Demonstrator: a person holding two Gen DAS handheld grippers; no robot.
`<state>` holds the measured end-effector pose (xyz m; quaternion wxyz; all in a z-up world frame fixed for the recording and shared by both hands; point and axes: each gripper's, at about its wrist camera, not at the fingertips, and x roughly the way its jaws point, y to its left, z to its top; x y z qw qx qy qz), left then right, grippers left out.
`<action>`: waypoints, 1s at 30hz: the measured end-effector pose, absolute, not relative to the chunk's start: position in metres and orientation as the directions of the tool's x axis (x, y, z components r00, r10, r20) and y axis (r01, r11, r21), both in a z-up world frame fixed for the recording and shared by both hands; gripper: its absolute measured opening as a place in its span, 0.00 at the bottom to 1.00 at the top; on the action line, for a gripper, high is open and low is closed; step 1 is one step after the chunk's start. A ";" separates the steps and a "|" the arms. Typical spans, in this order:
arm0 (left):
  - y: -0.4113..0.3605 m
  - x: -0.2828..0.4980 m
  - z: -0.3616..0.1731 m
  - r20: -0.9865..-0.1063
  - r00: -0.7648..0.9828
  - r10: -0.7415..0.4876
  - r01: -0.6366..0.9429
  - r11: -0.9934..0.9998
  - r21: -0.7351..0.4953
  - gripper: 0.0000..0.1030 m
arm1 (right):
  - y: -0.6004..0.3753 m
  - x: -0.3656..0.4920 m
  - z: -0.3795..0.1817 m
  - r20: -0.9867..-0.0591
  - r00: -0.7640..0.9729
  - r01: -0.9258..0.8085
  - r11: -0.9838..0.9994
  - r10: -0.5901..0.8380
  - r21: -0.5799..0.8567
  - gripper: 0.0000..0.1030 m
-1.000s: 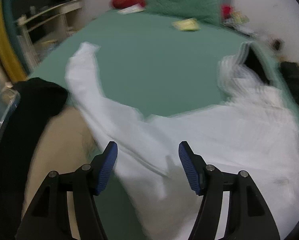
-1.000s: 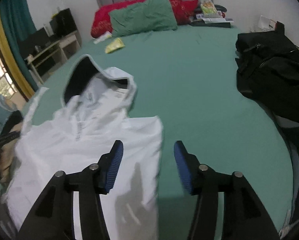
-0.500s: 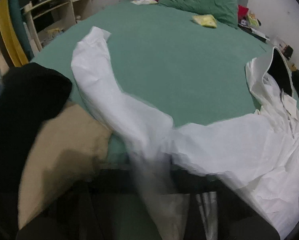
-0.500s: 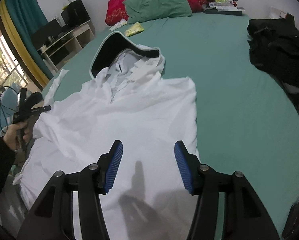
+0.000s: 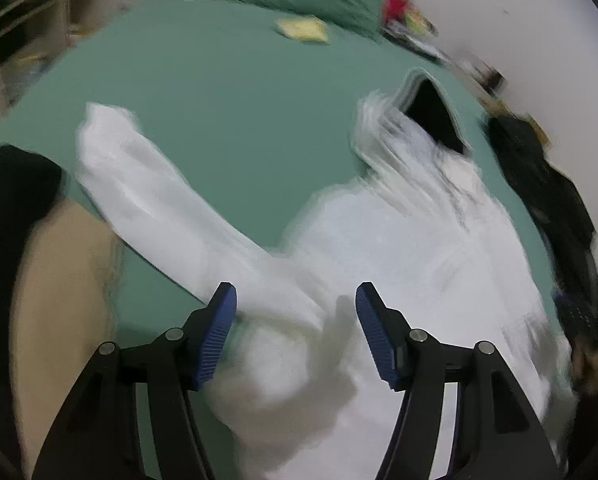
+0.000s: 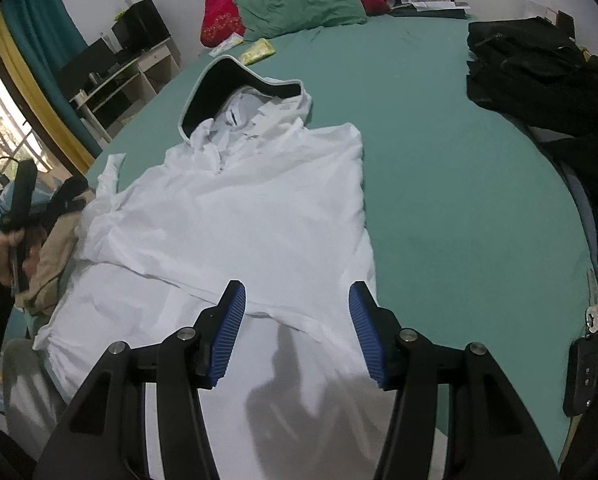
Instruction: Fold large clothes
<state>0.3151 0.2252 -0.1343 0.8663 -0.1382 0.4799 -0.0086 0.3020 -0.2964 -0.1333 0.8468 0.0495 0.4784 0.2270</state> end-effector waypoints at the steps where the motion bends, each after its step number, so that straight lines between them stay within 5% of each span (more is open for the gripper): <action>1: 0.237 0.324 -0.137 -0.834 0.545 -0.084 -0.175 0.962 -0.211 0.64 | -0.296 0.305 -0.135 -0.791 0.440 -0.331 0.896 0.424 0.296 0.53; 4: 0.272 0.356 -0.160 -0.845 0.525 0.101 -0.319 0.944 -0.085 0.64 | -0.290 0.316 -0.139 -0.798 0.439 -0.327 0.901 0.412 0.286 0.53; 7: 0.284 0.378 -0.186 -0.857 0.493 0.150 -0.361 0.932 -0.045 0.64 | -0.279 0.327 -0.142 -0.801 0.437 -0.339 0.900 0.409 0.275 0.53; 8: 0.282 0.379 -0.186 -0.841 0.515 0.165 -0.352 0.936 -0.032 0.54 | -0.275 0.329 -0.141 -0.801 0.436 -0.346 0.898 0.410 0.272 0.53; 9: 0.279 0.380 -0.185 -0.827 0.542 0.149 -0.330 0.943 -0.046 0.12 | -0.271 0.331 -0.140 -0.799 0.436 -0.357 0.894 0.415 0.270 0.53; 11: 0.281 0.379 -0.180 -0.824 0.558 0.102 -0.337 0.935 -0.112 0.02 | -0.262 0.331 -0.137 -0.793 0.435 -0.377 0.886 0.427 0.271 0.53; 15: 0.264 0.355 -0.125 -0.740 0.668 0.084 -0.318 0.931 -0.182 0.02 | -0.258 0.321 -0.120 -0.766 0.453 -0.408 0.870 0.455 0.276 0.53; 21: 0.153 0.320 -0.009 -0.589 0.807 -0.047 -0.079 0.979 -0.186 0.02 | -0.283 0.290 -0.081 -0.702 0.509 -0.403 0.859 0.498 0.316 0.53; 25: 0.043 0.312 0.000 -0.630 0.739 -0.239 0.132 0.968 -0.211 0.04 | -0.314 0.266 -0.068 -0.679 0.542 -0.373 0.866 0.496 0.334 0.53; 28: -0.025 0.301 -0.036 -0.708 0.554 -0.439 0.276 0.899 -0.341 0.50 | -0.345 0.253 -0.072 -0.691 0.549 -0.308 0.883 0.470 0.355 0.53; 30: -0.052 0.278 -0.058 -0.728 0.458 -0.509 0.331 0.858 -0.392 0.57 | -0.363 0.247 -0.081 -0.710 0.549 -0.253 0.897 0.441 0.362 0.54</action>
